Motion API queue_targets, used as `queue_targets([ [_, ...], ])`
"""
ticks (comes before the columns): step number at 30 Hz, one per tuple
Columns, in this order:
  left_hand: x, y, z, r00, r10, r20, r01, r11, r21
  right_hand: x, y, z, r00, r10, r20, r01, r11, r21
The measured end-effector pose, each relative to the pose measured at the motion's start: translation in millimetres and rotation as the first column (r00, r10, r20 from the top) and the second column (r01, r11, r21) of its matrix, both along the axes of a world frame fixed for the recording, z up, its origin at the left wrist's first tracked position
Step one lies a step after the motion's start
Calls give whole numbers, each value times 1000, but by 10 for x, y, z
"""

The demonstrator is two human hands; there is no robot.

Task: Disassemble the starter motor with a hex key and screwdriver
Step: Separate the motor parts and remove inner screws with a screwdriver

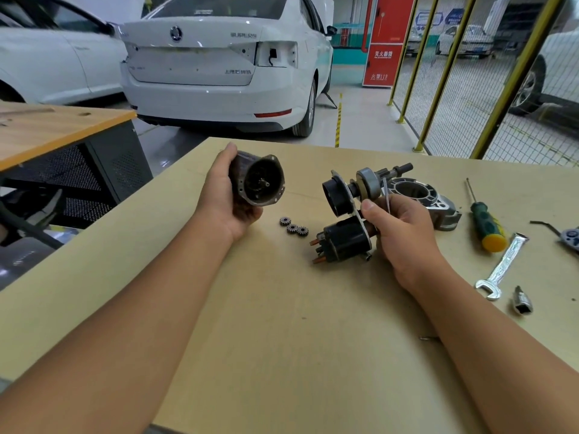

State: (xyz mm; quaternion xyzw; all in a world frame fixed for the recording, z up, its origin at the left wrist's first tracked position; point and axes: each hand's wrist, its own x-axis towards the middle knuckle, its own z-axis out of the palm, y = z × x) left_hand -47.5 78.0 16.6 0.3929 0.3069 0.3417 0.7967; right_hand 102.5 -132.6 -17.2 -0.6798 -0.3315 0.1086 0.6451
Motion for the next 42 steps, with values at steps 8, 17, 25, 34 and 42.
queue_targets([
  [8,-153,153,-26,887,460,26,-258,447,856,21,4,-44,1000,2,-9,-2,999,33],
  [17,-112,251,-182,912,310,-268,85,497,864,27,-3,-42,1000,10,3,-10,1000,26],
  [25,-86,257,-173,923,252,-291,142,482,865,-5,-38,-6,998,57,31,-58,998,16],
  [34,-166,309,-149,896,242,-372,226,472,852,-30,-84,46,997,77,-14,-76,997,5],
  [42,-149,267,-128,873,230,-430,277,492,826,-46,-160,170,986,153,-64,-147,985,89],
])
